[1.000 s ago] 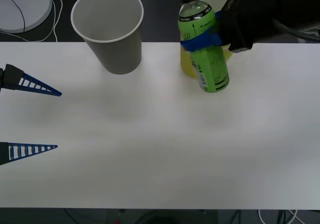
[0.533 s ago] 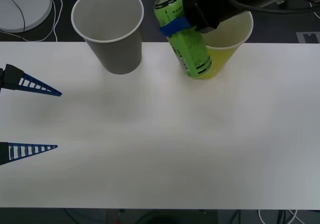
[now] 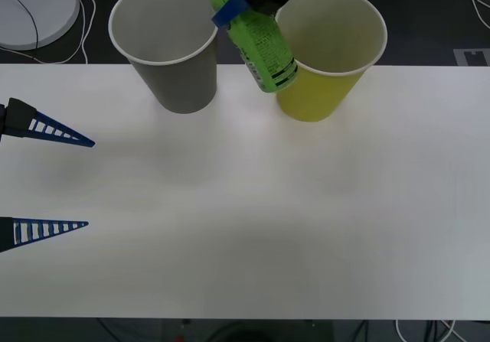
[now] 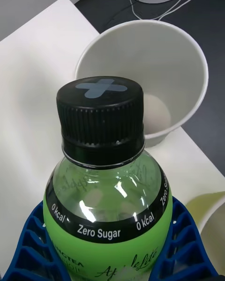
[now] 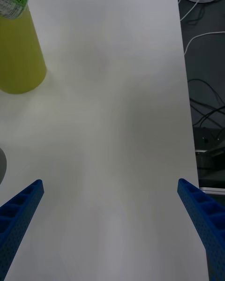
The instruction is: Put the can into the green bin and the plastic bottle into the gray bin
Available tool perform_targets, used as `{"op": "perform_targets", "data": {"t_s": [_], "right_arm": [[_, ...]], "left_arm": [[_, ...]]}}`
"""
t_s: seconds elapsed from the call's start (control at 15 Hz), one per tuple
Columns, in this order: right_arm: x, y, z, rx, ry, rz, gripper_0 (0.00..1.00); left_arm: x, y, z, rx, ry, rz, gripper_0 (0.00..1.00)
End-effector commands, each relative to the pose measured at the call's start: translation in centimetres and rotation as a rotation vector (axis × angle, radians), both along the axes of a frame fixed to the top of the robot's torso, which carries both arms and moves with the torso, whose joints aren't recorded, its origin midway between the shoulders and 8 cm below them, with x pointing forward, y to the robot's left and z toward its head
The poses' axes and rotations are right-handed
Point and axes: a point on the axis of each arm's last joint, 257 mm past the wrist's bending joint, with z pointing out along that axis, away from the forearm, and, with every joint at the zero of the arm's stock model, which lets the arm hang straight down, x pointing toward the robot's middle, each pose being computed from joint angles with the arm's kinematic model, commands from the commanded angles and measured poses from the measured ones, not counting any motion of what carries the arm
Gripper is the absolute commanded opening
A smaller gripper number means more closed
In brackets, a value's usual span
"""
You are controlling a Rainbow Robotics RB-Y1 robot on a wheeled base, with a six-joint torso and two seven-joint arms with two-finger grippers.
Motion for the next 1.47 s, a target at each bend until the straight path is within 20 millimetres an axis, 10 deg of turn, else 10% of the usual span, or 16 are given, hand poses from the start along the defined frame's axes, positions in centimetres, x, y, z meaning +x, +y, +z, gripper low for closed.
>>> {"op": "perform_targets", "data": {"t_s": [0.07,1.47], "right_arm": [[1.4,1.5,0.4,0.000,-0.005,-0.026,0.00],[8.9,11.2,3.4,0.126,-0.087,-0.165,0.00]], "left_arm": [[0.0,0.0,0.0,0.000,0.000,0.000,1.00],[0.0,0.0,0.0,0.000,0.000,0.000,1.00]]}}
